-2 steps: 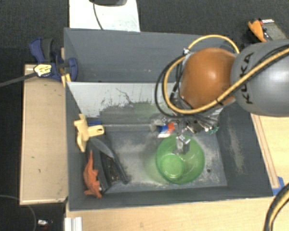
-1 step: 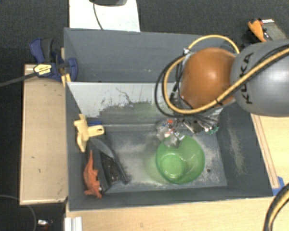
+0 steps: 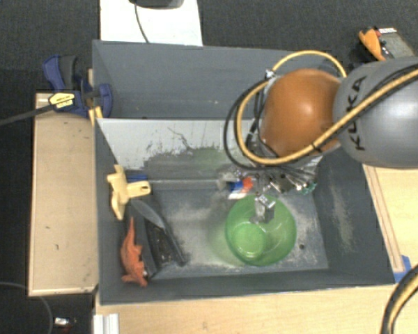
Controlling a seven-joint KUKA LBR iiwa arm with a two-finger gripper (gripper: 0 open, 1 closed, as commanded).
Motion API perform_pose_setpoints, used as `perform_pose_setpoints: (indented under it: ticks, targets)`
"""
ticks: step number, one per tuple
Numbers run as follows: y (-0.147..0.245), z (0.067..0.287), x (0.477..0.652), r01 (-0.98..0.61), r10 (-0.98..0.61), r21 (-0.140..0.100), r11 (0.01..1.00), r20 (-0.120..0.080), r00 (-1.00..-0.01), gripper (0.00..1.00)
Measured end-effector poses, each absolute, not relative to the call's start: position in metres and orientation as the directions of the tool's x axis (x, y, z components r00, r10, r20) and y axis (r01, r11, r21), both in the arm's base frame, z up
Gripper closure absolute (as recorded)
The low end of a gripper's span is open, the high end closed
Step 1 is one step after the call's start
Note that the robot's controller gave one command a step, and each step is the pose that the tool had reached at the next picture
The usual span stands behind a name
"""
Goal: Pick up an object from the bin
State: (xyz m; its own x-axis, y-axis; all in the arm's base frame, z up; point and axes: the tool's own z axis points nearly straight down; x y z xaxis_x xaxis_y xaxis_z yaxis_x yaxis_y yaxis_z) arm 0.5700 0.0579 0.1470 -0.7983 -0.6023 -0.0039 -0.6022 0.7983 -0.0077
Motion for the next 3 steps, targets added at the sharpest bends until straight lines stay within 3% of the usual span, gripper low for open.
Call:
perform_pose_setpoints:
  ticks: [1,2,3]
  targets:
    - [0.0579,0.147,0.57,-0.601,-0.601,-0.008,0.8,-0.004,-0.8,1.0]
    - [0.0578,0.147,0.57,-0.599,-0.599,-0.008,0.8,-0.004,-0.8,0.0]
    - [0.0578,0.147,0.57,-0.598,-0.598,-0.007,0.801,-0.003,-0.801,1.0]
